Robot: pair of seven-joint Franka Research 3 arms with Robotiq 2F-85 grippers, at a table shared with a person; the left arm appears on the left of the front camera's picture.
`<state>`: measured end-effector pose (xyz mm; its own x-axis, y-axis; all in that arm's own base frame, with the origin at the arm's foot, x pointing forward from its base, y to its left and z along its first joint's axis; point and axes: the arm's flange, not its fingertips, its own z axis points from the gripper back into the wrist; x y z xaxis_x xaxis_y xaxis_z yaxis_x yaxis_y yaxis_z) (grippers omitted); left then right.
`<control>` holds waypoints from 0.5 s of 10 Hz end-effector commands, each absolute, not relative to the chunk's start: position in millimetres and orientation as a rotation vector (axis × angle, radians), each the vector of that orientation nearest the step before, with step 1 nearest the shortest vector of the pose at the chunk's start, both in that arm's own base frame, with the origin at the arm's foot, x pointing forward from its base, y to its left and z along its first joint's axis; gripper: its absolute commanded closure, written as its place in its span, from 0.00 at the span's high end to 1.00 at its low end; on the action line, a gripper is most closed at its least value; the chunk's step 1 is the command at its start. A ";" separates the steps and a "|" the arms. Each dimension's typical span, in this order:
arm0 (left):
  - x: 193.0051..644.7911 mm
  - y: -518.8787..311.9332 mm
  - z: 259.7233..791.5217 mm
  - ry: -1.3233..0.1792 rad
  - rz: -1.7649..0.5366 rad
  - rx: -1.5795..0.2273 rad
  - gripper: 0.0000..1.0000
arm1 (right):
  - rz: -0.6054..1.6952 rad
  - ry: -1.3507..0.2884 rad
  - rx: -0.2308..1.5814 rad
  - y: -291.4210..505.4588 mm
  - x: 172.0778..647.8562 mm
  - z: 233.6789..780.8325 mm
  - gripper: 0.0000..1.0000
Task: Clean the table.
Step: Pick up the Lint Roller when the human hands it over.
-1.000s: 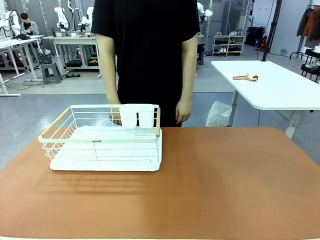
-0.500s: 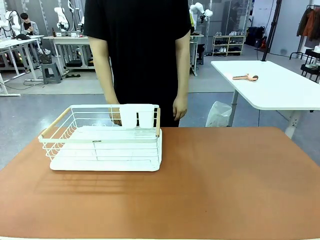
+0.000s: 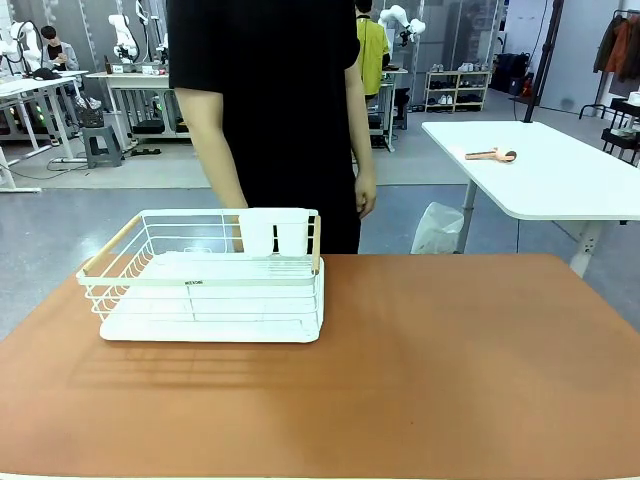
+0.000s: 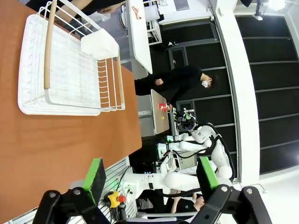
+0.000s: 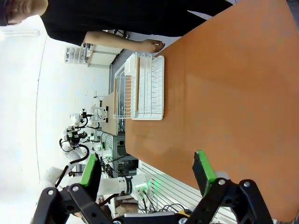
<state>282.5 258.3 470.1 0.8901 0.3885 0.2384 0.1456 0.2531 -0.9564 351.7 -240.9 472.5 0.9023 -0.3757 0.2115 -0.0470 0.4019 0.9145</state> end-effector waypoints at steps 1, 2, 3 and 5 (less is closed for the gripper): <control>279.8 260.5 470.2 -0.487 0.151 -1.327 1.00 | -0.205 -0.429 1.162 -239.9 350.9 475.6 1.00; 279.8 260.5 470.2 -0.487 0.151 -1.327 1.00 | -0.205 -0.429 1.162 -239.9 350.9 475.6 1.00; 279.8 260.5 470.2 -0.487 0.151 -1.327 1.00 | -0.205 -0.429 1.162 -239.9 350.9 475.6 1.00; 279.8 260.5 470.2 -0.487 0.151 -1.327 1.00 | -0.205 -0.429 1.162 -239.9 350.9 475.6 1.00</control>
